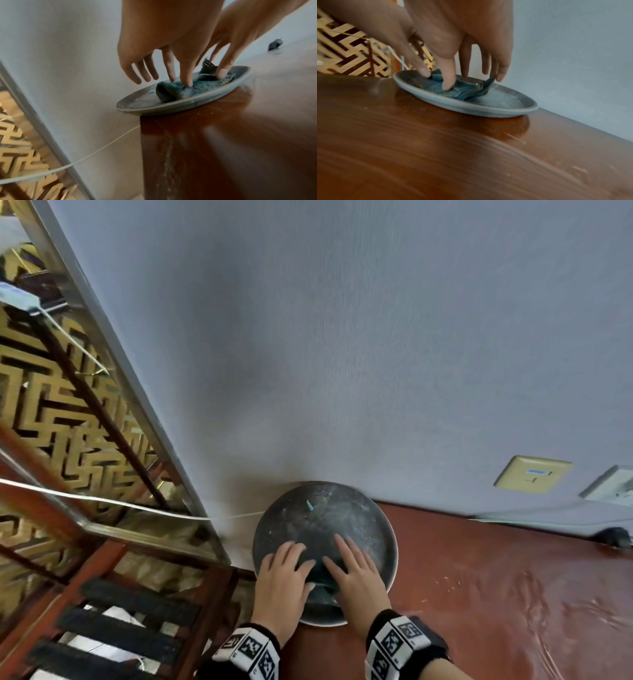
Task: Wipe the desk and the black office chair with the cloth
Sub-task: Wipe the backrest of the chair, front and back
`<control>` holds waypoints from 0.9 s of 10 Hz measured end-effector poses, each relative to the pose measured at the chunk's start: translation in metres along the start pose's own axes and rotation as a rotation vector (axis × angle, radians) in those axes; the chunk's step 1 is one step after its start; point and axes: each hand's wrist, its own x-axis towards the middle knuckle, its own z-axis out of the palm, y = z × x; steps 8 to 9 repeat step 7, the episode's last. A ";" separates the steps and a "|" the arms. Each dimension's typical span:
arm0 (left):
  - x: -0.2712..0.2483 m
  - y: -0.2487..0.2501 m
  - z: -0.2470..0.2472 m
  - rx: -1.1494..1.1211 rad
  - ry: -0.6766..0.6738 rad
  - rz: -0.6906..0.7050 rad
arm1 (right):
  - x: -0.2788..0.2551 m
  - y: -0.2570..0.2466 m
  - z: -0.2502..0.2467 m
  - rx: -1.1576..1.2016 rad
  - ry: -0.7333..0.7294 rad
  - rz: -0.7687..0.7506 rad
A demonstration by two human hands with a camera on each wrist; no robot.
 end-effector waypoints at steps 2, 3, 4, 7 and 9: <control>0.003 0.012 0.012 0.038 -0.129 -0.003 | -0.002 0.005 0.015 0.047 -0.218 -0.022; -0.001 0.010 0.018 0.046 -0.107 -0.023 | 0.000 0.007 0.018 0.081 -0.161 -0.041; -0.003 0.009 0.022 0.107 -0.146 -0.024 | 0.001 0.008 0.016 0.069 -0.175 -0.088; 0.020 0.051 -0.077 0.086 -0.106 -0.005 | -0.017 0.008 -0.092 0.069 -0.122 0.110; 0.020 0.051 -0.077 0.086 -0.106 -0.005 | -0.017 0.008 -0.092 0.069 -0.122 0.110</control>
